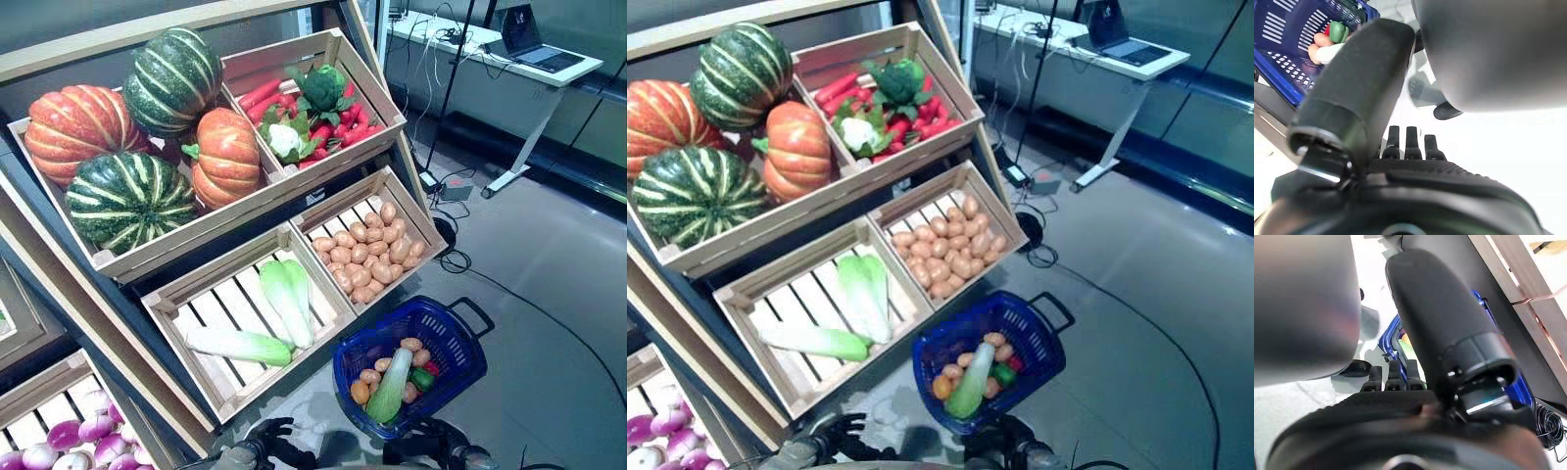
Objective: Put vegetables into the basket
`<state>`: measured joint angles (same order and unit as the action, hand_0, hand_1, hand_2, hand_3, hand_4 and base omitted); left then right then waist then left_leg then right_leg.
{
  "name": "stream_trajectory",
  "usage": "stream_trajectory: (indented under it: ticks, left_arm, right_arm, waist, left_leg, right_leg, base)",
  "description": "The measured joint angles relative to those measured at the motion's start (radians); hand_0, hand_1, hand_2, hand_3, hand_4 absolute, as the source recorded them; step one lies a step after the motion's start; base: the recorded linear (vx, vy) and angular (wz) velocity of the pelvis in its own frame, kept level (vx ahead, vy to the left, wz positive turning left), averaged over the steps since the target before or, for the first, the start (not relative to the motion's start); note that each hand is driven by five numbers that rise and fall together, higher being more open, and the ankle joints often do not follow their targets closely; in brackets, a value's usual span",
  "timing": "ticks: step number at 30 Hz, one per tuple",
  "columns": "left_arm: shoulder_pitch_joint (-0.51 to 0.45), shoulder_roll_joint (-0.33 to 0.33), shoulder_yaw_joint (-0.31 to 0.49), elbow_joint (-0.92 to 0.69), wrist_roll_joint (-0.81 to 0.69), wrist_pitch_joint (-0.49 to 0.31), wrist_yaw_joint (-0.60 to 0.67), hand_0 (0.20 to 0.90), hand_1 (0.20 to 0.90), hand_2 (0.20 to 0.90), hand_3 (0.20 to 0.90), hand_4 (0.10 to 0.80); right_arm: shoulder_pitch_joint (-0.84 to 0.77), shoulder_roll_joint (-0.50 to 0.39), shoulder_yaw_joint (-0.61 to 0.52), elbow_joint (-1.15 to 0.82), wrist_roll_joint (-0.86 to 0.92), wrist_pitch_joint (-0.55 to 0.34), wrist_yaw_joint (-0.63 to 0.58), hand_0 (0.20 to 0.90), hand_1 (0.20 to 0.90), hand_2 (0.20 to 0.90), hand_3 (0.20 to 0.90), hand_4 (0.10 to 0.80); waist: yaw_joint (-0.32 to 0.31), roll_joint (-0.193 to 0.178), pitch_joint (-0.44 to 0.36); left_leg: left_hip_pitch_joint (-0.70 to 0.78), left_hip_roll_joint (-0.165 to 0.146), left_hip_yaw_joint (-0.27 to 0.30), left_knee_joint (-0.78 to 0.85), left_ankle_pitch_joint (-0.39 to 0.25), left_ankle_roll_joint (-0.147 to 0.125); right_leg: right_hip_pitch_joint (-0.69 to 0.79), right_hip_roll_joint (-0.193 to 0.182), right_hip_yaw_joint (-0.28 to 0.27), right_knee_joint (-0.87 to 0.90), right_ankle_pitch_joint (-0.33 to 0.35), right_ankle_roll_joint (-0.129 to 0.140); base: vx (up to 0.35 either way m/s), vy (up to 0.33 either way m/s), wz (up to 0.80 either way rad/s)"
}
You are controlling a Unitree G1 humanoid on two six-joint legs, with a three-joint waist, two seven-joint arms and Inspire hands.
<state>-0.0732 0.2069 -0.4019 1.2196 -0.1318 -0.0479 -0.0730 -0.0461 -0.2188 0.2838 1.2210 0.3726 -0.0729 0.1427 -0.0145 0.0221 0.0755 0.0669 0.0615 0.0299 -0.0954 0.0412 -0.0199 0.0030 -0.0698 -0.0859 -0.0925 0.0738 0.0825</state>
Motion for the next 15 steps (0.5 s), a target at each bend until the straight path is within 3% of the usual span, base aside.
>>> stream_trajectory:
  ticks: [15]
  left_arm:
    - [0.001,-0.001,-0.001,0.014,0.017,-0.033,0.027,0.9,0.9,0.9,0.9,0.8]
  right_arm:
    - [0.004,0.003,0.0,0.0,0.001,-0.004,0.0,0.9,0.9,0.9,0.9,0.8]
  waist:
    - [0.0,0.003,-0.002]
  left_leg:
    - [0.003,0.002,-0.002,0.001,0.0,0.0]
  right_leg:
    - [0.005,0.002,-0.001,0.0,-0.002,-0.003]
  base:
    - [0.0,-0.002,0.01]
